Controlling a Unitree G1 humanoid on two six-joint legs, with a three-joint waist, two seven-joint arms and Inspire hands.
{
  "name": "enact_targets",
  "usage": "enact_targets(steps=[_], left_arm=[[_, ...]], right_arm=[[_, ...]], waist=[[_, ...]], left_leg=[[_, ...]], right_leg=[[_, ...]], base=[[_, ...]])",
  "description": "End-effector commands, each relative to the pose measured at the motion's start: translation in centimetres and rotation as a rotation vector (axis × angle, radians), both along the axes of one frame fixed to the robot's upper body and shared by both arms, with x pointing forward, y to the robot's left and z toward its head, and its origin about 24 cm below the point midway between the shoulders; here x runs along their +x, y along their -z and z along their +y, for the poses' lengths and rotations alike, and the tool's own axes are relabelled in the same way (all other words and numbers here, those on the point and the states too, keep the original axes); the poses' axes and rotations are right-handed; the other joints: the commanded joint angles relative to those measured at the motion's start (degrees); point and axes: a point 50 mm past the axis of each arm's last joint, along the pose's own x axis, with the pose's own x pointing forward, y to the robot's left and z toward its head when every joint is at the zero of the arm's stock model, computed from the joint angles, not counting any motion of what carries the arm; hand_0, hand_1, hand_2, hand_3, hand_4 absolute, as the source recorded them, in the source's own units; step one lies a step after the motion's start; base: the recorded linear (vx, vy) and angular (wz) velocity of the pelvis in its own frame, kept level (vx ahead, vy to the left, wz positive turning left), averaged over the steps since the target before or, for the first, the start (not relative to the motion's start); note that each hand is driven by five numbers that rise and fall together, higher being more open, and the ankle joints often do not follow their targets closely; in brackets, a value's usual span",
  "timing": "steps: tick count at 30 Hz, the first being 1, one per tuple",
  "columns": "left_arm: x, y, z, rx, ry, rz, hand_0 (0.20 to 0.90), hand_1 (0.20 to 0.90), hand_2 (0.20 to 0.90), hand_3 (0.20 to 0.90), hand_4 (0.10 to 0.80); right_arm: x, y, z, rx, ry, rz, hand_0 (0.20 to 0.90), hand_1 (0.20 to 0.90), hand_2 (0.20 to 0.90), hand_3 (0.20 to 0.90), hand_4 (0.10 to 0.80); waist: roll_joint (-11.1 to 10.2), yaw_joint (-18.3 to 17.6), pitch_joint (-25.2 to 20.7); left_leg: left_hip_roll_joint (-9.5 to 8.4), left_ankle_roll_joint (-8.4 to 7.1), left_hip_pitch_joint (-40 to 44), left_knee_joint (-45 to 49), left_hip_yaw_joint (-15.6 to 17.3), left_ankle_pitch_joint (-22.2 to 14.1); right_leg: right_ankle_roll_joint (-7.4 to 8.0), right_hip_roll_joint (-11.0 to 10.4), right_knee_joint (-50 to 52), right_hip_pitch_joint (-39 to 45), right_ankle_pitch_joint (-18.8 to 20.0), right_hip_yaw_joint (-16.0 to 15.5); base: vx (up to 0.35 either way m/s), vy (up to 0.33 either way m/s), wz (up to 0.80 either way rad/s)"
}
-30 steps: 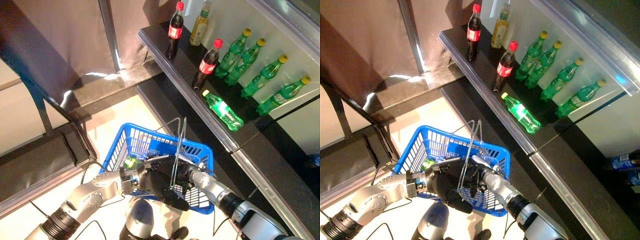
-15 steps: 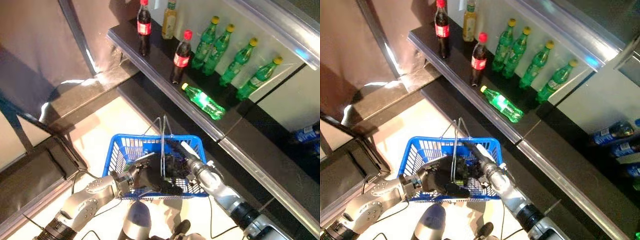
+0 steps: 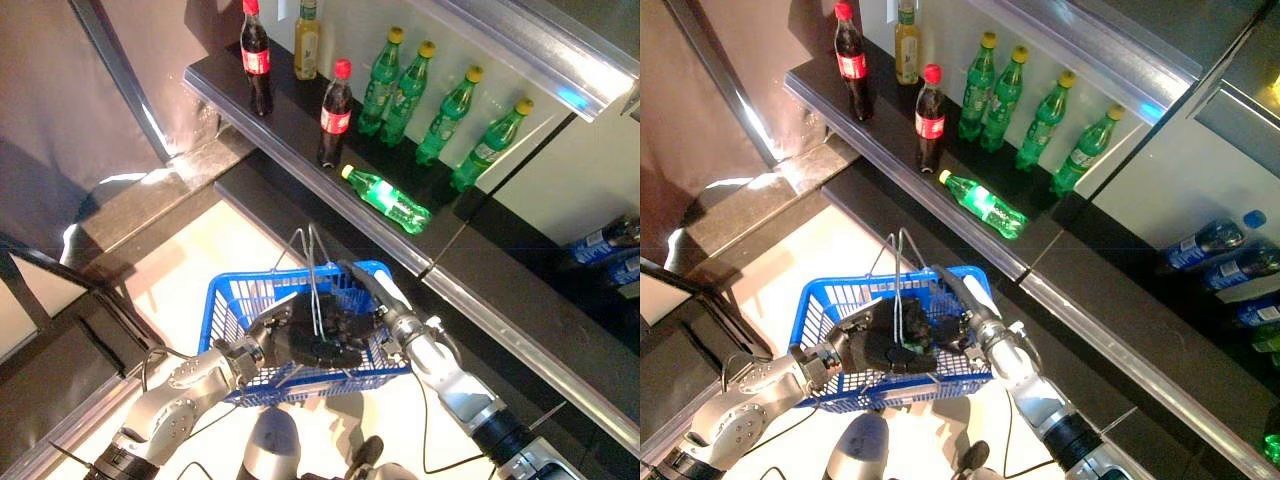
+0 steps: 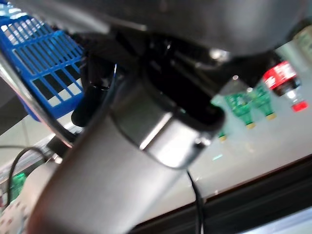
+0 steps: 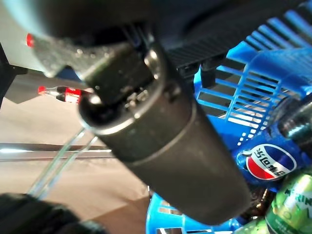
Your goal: Pick up the drink and place into the basket.
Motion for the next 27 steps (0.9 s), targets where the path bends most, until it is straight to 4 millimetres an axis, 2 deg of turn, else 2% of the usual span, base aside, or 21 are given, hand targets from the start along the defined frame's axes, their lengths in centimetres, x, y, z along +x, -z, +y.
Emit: enact_targets(steps=[1,3,7,9,13,18,20,27], left_arm=[[-0.1,-11.7,-2.2,-0.546,0.002,-0.666,0.3,0.3,0.3,0.2,0.1],[0.4,-11.3,-1.1,-0.519,-0.094,-0.649,0.3,0.3,0.3,0.2,0.1],[0.5,-11.1,-0.5,-0.514,-0.15,-0.638,0.3,0.3,0.3,0.2,0.1],[0.9,-10.4,0.9,-0.501,-0.275,-0.62,0.3,0.3,0.3,0.2,0.1],[1.2,-10.1,2.1,-0.477,-0.402,-0.629,0.3,0.3,0.3,0.2,0.1],[1.5,-10.0,2.5,-0.453,-0.465,-0.631,0.3,0.3,0.3,0.2,0.1],[1.8,-9.6,3.2,-0.422,-0.545,-0.627,0.3,0.3,0.3,0.2,0.1],[1.9,-8.5,5.5,-0.34,-0.733,-0.615,0.3,0.3,0.3,0.2,0.1]], right_arm=[[-0.9,-0.7,-1.2,0.032,0.024,-0.078,0.9,0.9,0.9,0.9,0.8],[-1.0,-1.0,-1.6,0.057,0.048,-0.096,0.9,0.9,0.9,0.9,0.8],[-1.2,-1.2,-1.9,0.069,0.059,-0.108,0.9,0.9,0.9,0.9,0.8],[-1.4,-1.6,-2.5,0.087,0.084,-0.142,0.9,0.9,0.9,0.9,0.8],[-1.6,-2.4,-3.0,0.112,0.112,-0.191,0.9,0.9,0.9,0.9,0.8],[-1.7,-2.7,-3.2,0.127,0.127,-0.219,0.9,0.9,0.9,0.9,0.8],[-2.0,-2.9,-3.4,0.142,0.139,-0.239,0.9,0.9,0.9,0.9,0.8],[-2.7,-1.9,-4.4,0.157,0.178,-0.216,0.9,0.9,0.9,0.9,0.8]], waist=[[3.1,-1.0,-18.3],[3.2,-1.5,-18.2],[3.3,-1.8,-18.3],[3.5,-2.7,-18.4],[3.8,-4.0,-18.2],[4.0,-5.0,-18.2],[4.2,-6.0,-18.1],[4.4,-8.2,-18.3]], left_leg=[[2.29,-0.51,1.6,-3.1,-1.2,-1.1],[2.38,-0.51,1.7,-3.1,-0.9,-1.2],[2.44,-0.47,1.8,-3.1,-0.7,-1.2],[2.69,-0.5,1.9,-3.1,-0.1,-1.3],[2.94,-0.46,2.1,-3.1,0.5,-1.4],[3.12,-0.54,2.2,-3.1,0.9,-1.5],[3.28,-0.66,2.4,-3.1,1.3,-1.6],[3.75,-0.97,2.6,-2.9,2.5,-1.8]], right_leg=[[1.95,-2.2,4.5,0.6,-2.2,0.1],[2.0,-2.2,4.5,0.4,-2.2,0.6],[2.03,-2.2,4.4,0.4,-2.2,1.0],[2.11,-2.3,4.3,0.2,-2.1,1.7],[2.16,-2.5,4.1,-0.1,-2.0,2.7],[2.24,-2.6,3.9,-0.2,-1.9,3.3],[2.44,-2.9,3.7,-0.3,-1.8,3.9],[2.5,-3.0,3.2,-0.5,-1.7,5.8]], base=[[0.0,0.009,-0.05],[0.0,0.0,0.0],[-0.002,0.002,-0.06],[-0.016,0.009,-0.12],[-0.023,0.003,-0.22],[-0.01,0.004,-0.1],[-0.008,0.01,-0.05],[0.0,0.005,-0.11]])
